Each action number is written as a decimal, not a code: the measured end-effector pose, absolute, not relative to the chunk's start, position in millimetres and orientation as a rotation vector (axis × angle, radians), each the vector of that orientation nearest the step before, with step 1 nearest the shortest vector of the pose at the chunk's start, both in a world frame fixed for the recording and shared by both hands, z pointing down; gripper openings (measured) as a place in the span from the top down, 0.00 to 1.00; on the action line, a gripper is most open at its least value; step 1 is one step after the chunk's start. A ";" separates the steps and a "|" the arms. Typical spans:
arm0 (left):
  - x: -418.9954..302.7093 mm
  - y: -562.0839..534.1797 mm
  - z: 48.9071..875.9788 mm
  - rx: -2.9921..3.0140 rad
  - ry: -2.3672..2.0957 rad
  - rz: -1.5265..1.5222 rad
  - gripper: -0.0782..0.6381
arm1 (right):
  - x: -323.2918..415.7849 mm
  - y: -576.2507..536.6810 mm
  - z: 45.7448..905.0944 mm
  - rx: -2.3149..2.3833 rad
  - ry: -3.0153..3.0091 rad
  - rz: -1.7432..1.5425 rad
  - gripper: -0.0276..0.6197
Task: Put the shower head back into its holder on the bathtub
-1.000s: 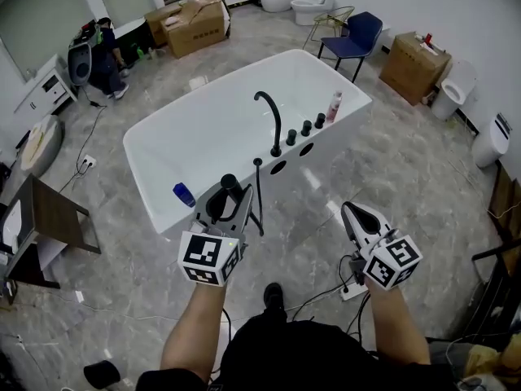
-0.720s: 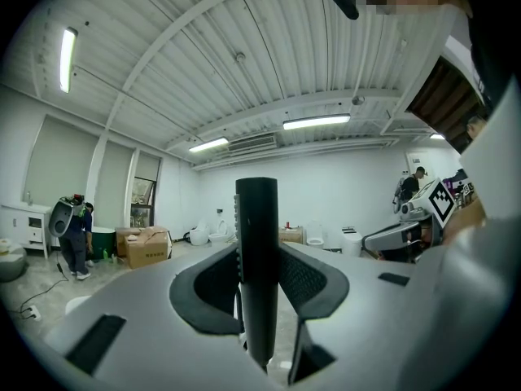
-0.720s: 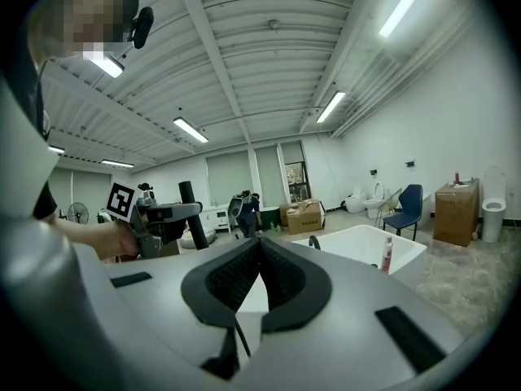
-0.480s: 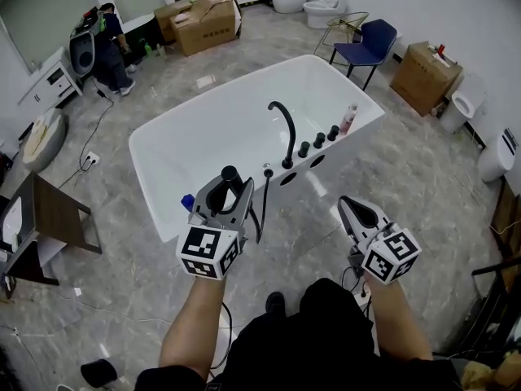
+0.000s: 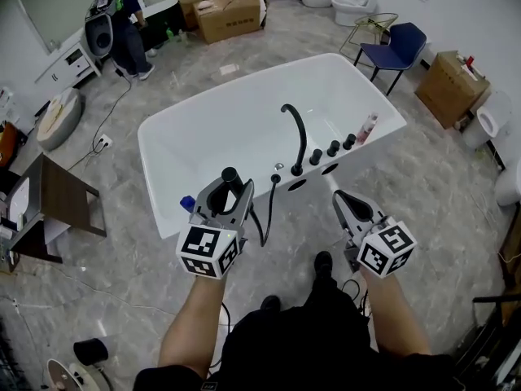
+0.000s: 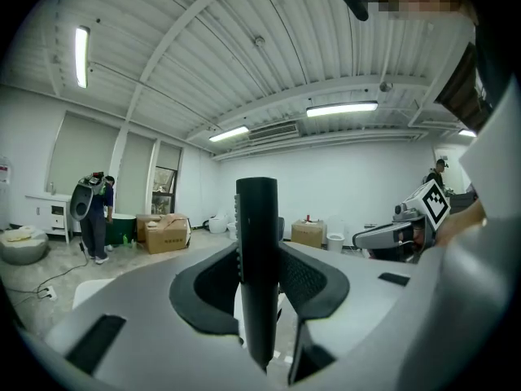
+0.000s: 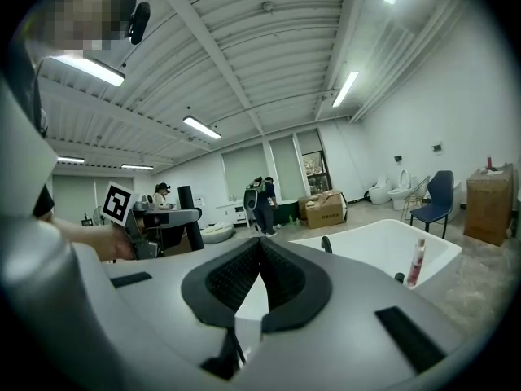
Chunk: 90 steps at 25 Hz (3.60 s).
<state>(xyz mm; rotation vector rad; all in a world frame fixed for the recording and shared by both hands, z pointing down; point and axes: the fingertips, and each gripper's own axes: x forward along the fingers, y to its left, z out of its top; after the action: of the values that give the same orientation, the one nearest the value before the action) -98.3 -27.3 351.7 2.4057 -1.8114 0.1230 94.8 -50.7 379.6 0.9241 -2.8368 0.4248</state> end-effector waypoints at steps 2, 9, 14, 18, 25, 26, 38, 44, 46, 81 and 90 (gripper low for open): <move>-94.3 -44.3 351.7 2.379 -1.852 0.129 0.69 | 96.6 -73.1 384.2 0.865 -2.848 0.419 0.94; -68.5 -103.8 340.8 2.275 -1.986 0.155 0.69 | 108.6 -138.4 403.3 0.606 -2.859 0.430 0.93; -55.9 -125.8 332.8 2.203 -2.054 0.148 0.69 | 109.0 -160.4 423.3 0.434 -2.853 0.465 0.92; -54.6 -133.9 321.1 2.207 -2.067 0.139 0.69 | 92.2 -156.8 436.2 0.303 -2.848 0.486 0.86; -52.5 -138.7 307.3 2.294 -1.982 0.080 0.69 | 49.8 -123.0 476.5 0.119 -2.783 0.482 0.77; -52.8 -137.9 306.7 2.309 -1.967 0.074 0.69 | 43.1 -117.4 484.0 0.101 -2.767 0.474 0.76; -66.9 -116.3 292.9 2.465 -1.753 -0.029 0.69 | -24.9 -83.7 551.6 0.186 -2.645 0.465 0.68; -70.5 -113.5 279.2 2.521 -1.677 -0.095 0.69 | -32.4 -79.3 563.2 0.208 -2.625 0.503 0.69; -72.7 -113.0 277.0 2.538 -1.654 -0.125 0.69 | -32.5 -80.4 569.0 0.207 -2.615 0.508 0.70; -193.2 -67.0 263.5 2.288 -2.081 -0.176 0.69 | -64.9 -204.0 487.1 0.389 -2.728 0.297 0.86; -208.7 -40.4 281.5 2.221 -2.090 -0.193 0.70 | -74.9 -211.1 441.8 0.429 -2.802 0.284 0.86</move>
<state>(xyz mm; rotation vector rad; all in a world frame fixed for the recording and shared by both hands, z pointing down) -208.7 -40.4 281.5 2.2213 -2.0904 -0.1932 -74.9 -211.1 441.8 0.4286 -2.8016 0.2842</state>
